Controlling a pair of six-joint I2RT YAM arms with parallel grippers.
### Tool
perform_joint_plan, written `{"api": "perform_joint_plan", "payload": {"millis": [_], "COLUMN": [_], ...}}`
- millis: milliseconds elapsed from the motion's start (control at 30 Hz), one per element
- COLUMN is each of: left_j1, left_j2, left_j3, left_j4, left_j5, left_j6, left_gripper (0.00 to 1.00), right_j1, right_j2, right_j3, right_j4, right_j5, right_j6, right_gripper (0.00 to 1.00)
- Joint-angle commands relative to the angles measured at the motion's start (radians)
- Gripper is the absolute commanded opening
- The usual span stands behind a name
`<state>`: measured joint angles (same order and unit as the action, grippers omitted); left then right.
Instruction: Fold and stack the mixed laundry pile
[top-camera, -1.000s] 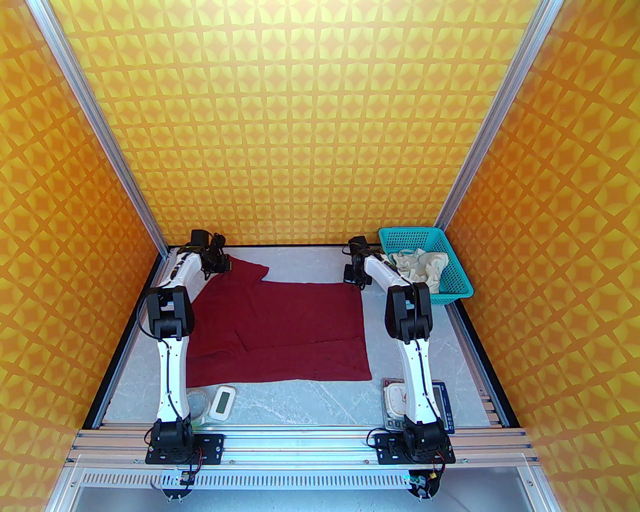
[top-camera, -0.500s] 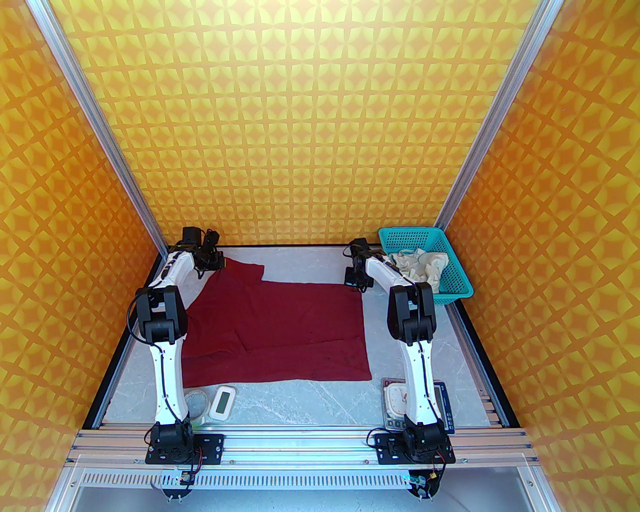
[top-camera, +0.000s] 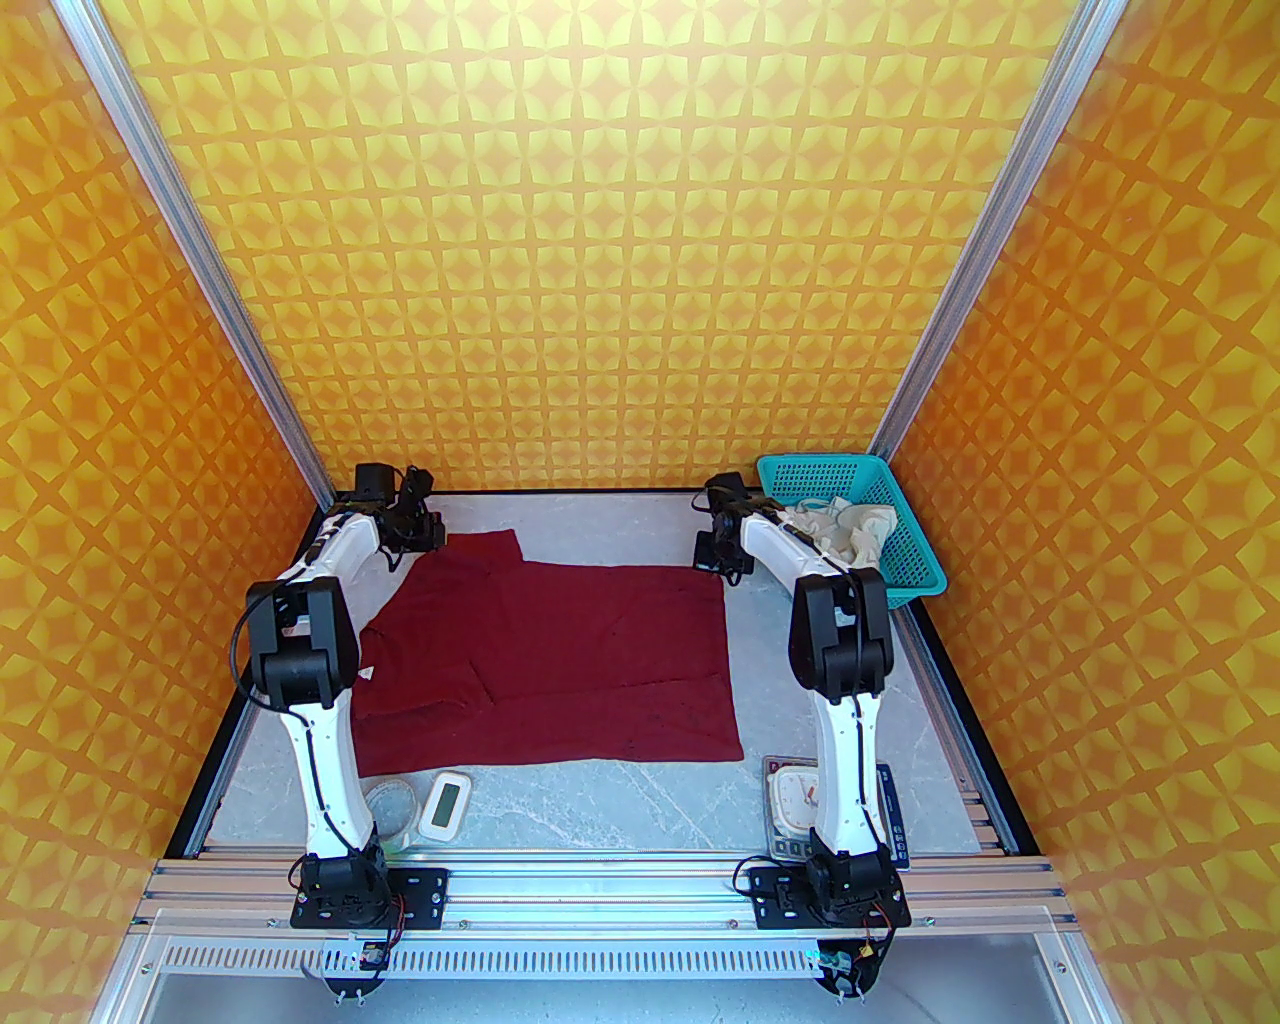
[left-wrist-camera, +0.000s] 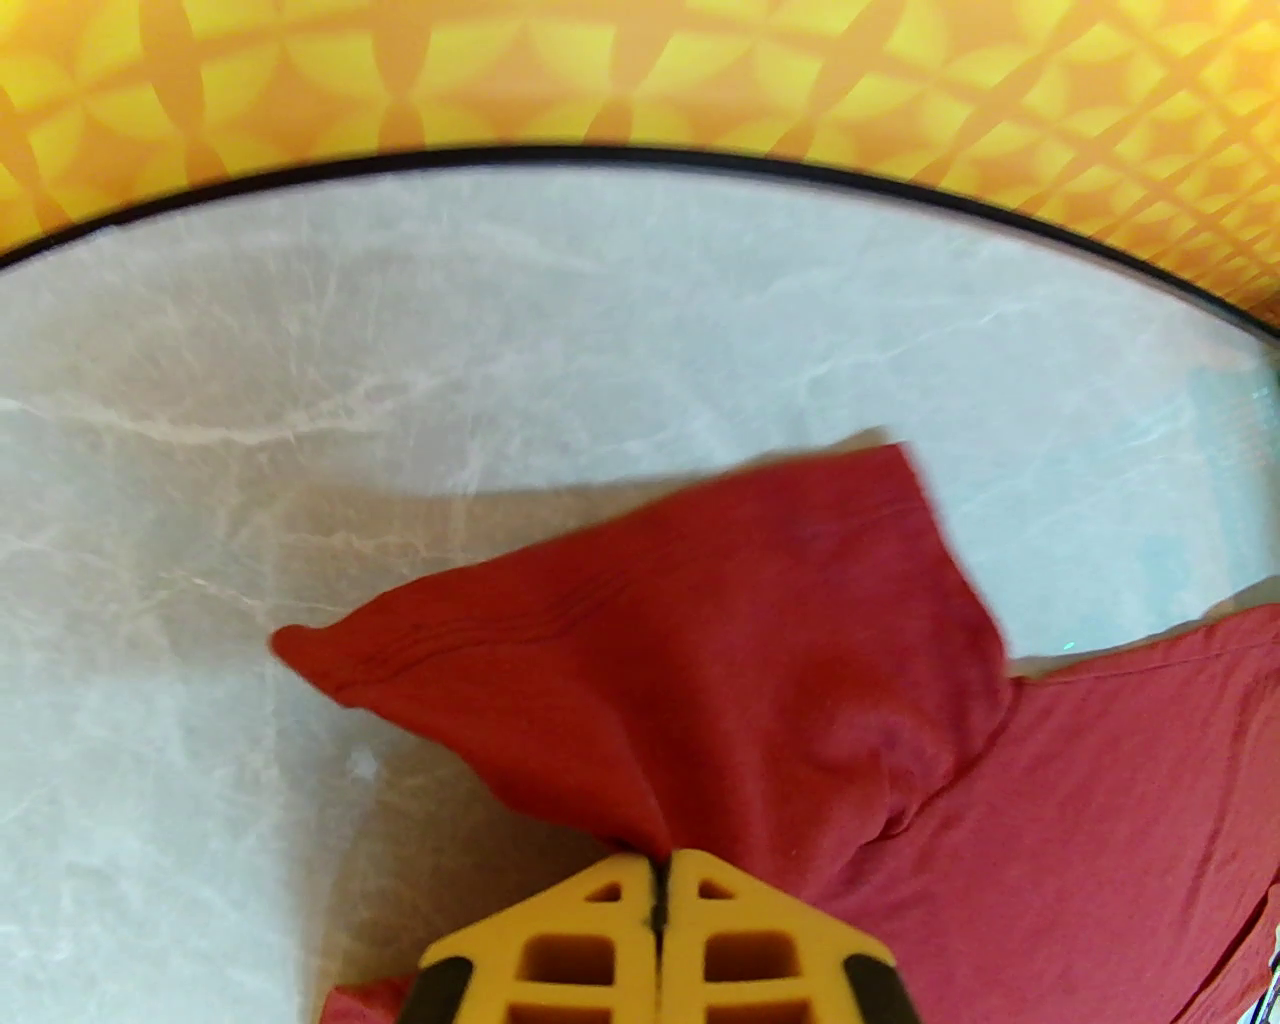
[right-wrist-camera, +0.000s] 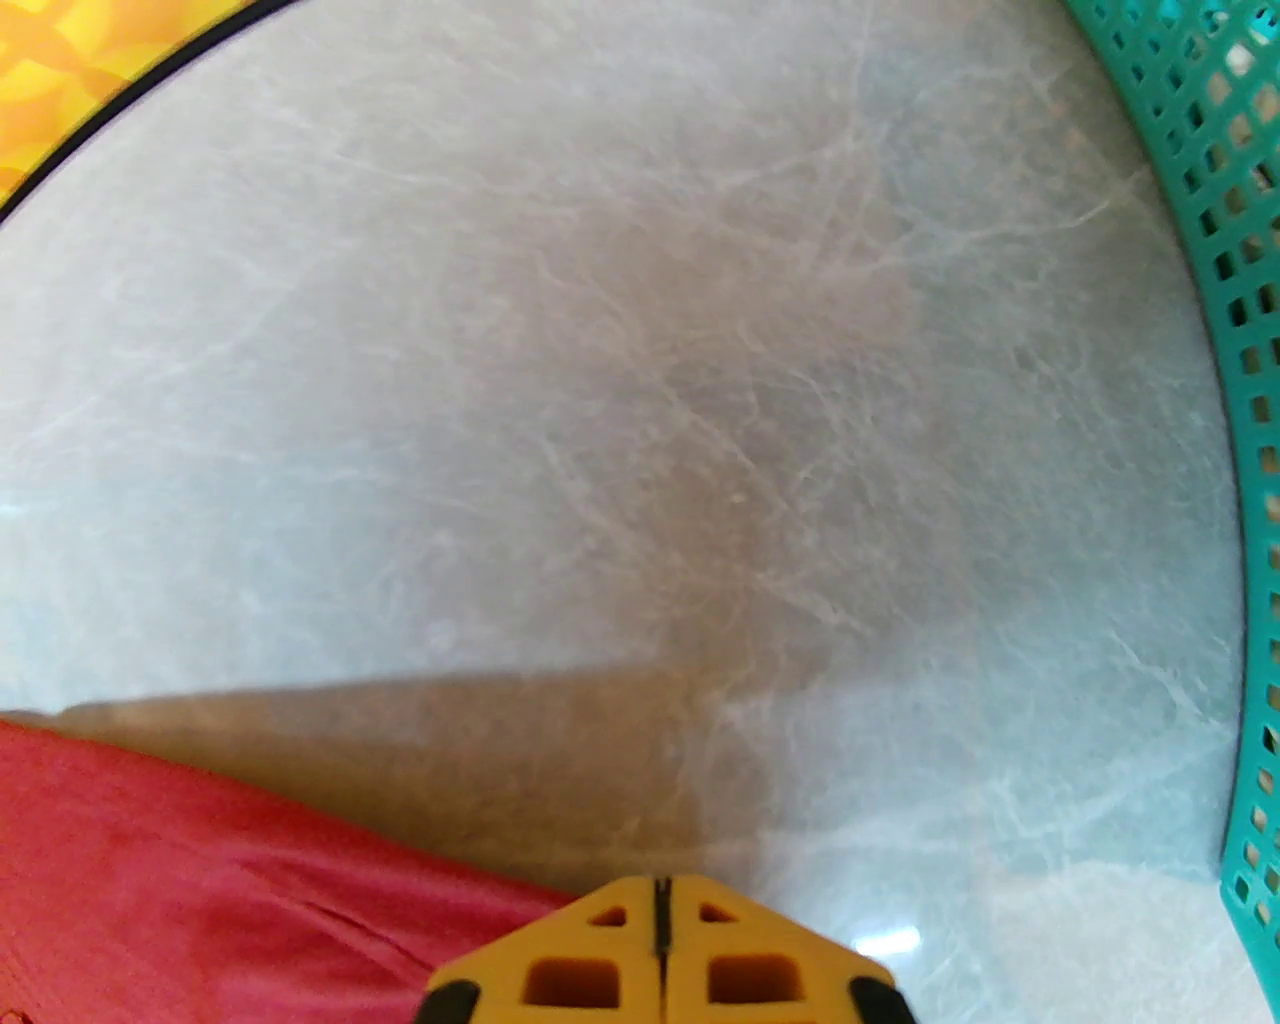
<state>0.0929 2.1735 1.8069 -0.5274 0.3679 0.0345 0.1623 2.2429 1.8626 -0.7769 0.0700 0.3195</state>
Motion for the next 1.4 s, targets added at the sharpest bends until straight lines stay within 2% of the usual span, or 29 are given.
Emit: {"api": "perform_joint_plan", "payload": {"millis": [0, 333, 367, 400, 433, 467, 500, 833, 900, 1100, 1367], "left_j1": [0.014, 0.032, 0.034, 0.036, 0.039, 0.039, 0.038, 0.029, 0.019, -0.054, -0.130], "left_j2": [-0.056, -0.184, -0.174, -0.159, -0.132, -0.101, -0.070, 0.348, 0.401, 0.418, 0.509], "left_j3": [-0.073, -0.257, -0.251, -0.232, -0.200, -0.159, -0.120, 0.496, 0.574, 0.554, 0.647], "left_j4": [0.064, 0.143, 0.139, 0.124, 0.100, 0.069, 0.041, -0.337, -0.396, -0.390, -0.487], "left_j5": [0.020, 0.021, 0.020, 0.020, 0.020, 0.020, 0.020, -0.056, -0.064, -0.076, -0.258], "left_j6": [-0.017, -0.048, -0.051, -0.051, -0.048, -0.043, -0.040, -0.020, -0.008, 0.083, 0.190], "left_gripper": [0.00, 0.00, 0.06, 0.23, 0.50, 0.61, 0.65, 0.66, 0.66, 0.71, 0.73], "right_j1": [0.000, 0.000, 0.000, 0.000, 0.000, 0.000, 0.000, 0.000, 0.000, 0.000, 0.000], "right_j2": [-0.059, -0.140, -0.136, -0.129, -0.120, -0.112, -0.104, -0.048, -0.041, -0.025, -0.025], "right_j3": [-0.041, -0.131, -0.127, -0.121, -0.114, -0.106, -0.099, -0.048, -0.048, -0.040, -0.029], "right_j4": [0.028, 0.057, 0.057, 0.054, 0.053, 0.054, 0.054, 0.060, 0.061, 0.064, 0.054], "right_j5": [-0.004, -0.026, -0.029, -0.031, -0.036, -0.041, -0.047, -0.090, -0.092, -0.108, -0.112], "right_j6": [-0.013, -0.016, -0.017, -0.017, -0.017, -0.017, -0.017, 0.003, 0.006, 0.013, 0.012], "right_gripper": [0.00, 0.00, 0.00, 0.00, 0.00, 0.00, 0.00, 0.00, 0.00, 0.00, 0.00]}}
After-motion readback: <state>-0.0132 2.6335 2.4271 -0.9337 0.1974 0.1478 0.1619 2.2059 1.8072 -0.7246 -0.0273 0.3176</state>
